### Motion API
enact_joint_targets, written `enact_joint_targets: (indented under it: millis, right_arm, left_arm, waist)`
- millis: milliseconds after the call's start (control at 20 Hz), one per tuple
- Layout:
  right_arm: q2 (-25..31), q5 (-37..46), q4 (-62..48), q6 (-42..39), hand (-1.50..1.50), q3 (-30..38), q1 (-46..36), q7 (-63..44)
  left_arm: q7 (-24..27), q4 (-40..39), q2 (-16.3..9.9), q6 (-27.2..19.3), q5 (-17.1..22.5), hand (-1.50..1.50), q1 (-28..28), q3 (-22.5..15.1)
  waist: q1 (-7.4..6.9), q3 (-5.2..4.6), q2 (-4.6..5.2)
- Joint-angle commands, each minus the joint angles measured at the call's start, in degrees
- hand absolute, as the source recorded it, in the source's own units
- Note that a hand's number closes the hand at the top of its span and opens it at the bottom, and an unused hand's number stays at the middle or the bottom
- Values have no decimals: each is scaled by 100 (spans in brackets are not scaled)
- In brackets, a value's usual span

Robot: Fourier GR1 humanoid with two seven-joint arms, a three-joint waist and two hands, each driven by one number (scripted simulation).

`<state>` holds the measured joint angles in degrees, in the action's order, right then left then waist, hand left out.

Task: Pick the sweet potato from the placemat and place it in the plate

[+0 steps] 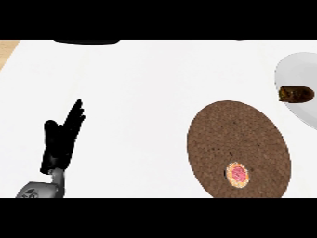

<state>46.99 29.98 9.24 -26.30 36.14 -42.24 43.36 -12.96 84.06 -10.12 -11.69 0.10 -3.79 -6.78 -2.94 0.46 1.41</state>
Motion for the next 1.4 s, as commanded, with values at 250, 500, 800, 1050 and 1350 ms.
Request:
enact_joint_targets:
  millis: [250, 500, 800, 1050, 1350]
  right_arm:
    - [-163, 46, 17, 13, -150, -122, 74, 311]
    - [-189, 25, 8, 306, -150, -108, 320, 500]
    - [14, -32, -50, 347, -150, -53, 348, 387]
    - [84, -3, -21, 521, -150, -82, 409, 412]
    - [445, -171, -103, 285, -150, 95, 589, 491]
  left_arm:
    - [14, -108, 17, 22, -74, 0, -238, 20]
    - [-4, -83, 82, 40, -46, 0, -219, -7]
    - [90, -136, 131, 40, -63, 0, -202, -17]
    - [41, -190, 54, 60, -11, 0, -328, 134]
    - [46, -95, -35, 122, -12, 0, -150, 141]
  waist:
    - [-20, -3, 11]
    - [-36, 7, 27]
    - [-66, 15, 46]
    - [-73, 15, 49]
    - [-87, 32, 55]
